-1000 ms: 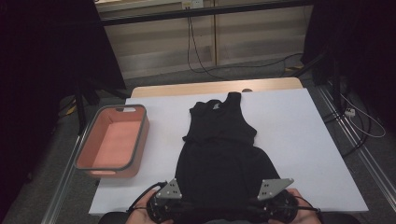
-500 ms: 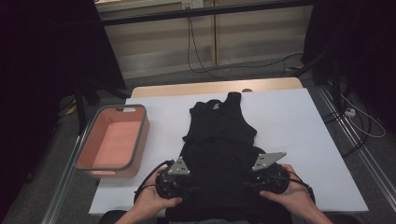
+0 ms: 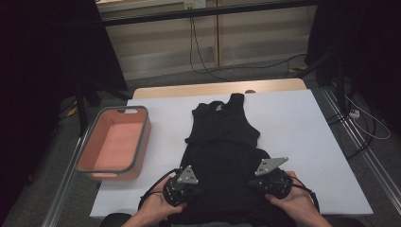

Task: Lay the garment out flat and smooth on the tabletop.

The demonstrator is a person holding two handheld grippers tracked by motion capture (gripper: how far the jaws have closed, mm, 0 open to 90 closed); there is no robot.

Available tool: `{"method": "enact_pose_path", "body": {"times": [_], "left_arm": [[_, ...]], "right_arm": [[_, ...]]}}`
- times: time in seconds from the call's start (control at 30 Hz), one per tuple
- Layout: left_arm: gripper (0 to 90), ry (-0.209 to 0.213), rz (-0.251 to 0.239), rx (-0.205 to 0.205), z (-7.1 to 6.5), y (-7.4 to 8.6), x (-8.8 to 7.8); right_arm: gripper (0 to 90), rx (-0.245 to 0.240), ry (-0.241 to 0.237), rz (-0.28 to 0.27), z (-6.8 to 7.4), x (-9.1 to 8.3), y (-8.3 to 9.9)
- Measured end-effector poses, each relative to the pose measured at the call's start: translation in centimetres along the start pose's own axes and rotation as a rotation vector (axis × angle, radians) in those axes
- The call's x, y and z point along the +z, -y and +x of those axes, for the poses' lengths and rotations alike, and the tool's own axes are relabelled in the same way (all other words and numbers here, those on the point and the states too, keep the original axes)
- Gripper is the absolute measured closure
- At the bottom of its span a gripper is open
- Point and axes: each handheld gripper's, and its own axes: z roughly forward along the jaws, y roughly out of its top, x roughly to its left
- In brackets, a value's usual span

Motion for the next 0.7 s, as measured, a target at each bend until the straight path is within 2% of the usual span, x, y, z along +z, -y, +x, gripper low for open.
{"method": "enact_pose_path", "body": {"times": [0.03,0.1,0.17,0.3,0.47,0.53,0.57,0.6,0.63,0.7], "left_arm": [[90.0,0.006,0.01,0.014,-0.1,0.2,-0.2],[90.0,0.017,0.007,-0.003,-0.5,0.6,-0.4],[90.0,0.026,0.008,-0.002,-1.0,0.9,-0.6],[90.0,0.047,0.019,0.018,-2.2,1.4,-1.0],[90.0,0.068,0.031,0.027,-3.5,2.2,-1.6],[90.0,0.081,0.024,0.015,-4.0,2.5,-1.7],[90.0,0.089,0.038,0.026,-4.1,2.7,-1.7],[90.0,0.096,0.029,0.012,-4.3,2.9,-1.8],[90.0,0.107,0.026,0.019,-4.4,3.1,-2.0],[90.0,0.098,-0.001,-0.018,-4.4,3.3,-2.1]], "right_arm": [[90.0,-0.001,-0.004,0.003,0.2,-0.1,0.1],[90.0,-0.007,-0.011,0.004,0.5,-0.4,0.4],[90.0,0.0,-0.016,0.007,0.9,-0.6,0.7],[90.0,-0.001,-0.02,0.006,2.0,-1.2,1.5],[90.0,-0.008,-0.028,0.008,3.4,-1.8,2.2],[90.0,-0.009,-0.039,0.012,4.0,-2.1,2.5],[89.9,-0.01,-0.042,0.014,4.3,-2.2,2.6],[89.9,-0.007,-0.05,0.017,4.5,-2.3,2.7],[89.8,-0.003,-0.061,0.021,4.7,-2.4,2.8],[89.0,-0.011,-0.075,0.027,5.1,-2.6,2.9]]}}
